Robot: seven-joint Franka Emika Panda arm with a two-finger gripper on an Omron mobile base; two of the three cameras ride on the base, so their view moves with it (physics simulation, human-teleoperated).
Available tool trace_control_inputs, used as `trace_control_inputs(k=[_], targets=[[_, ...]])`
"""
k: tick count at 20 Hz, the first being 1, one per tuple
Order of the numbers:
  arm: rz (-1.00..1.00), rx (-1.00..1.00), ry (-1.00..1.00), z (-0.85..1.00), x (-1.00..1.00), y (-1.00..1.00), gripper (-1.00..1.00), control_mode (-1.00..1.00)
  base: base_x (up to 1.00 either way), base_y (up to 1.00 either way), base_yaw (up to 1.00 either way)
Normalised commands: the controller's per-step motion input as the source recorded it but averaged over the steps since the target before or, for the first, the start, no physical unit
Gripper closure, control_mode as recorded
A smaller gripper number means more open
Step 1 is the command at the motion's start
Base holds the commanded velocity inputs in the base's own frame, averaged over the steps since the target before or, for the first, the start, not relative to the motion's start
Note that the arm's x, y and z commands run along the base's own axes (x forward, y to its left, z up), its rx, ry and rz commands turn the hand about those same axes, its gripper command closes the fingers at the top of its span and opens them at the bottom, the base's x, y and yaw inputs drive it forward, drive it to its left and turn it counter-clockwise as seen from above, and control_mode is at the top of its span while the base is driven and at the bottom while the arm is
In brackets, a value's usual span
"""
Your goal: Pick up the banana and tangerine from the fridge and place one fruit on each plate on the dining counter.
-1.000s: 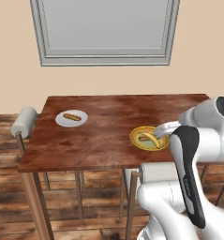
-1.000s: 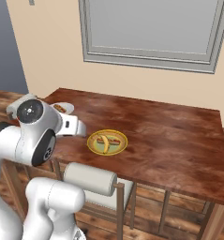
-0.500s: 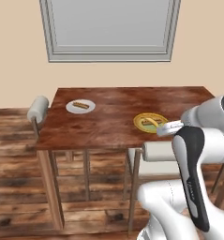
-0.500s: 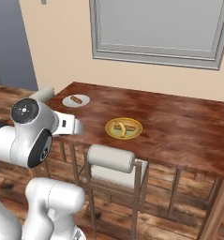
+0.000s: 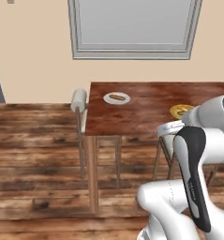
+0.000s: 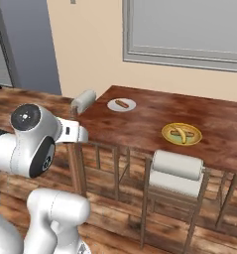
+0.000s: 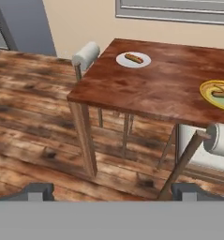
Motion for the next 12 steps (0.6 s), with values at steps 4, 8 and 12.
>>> trace_control_inputs(k=[4, 8, 12], targets=[[0.00, 0.00, 0.00, 0.00, 0.00, 0.00, -1.00, 1.00, 0.00, 1.00, 0.31], [0.00, 0.00, 0.00, 0.00, 0.00, 0.00, -1.00, 1.00, 0.03, 0.93, 0.39], [0.00, 0.00, 0.00, 0.00, 0.00, 0.00, -1.00, 1.00, 0.11, 0.88, 0.42]])
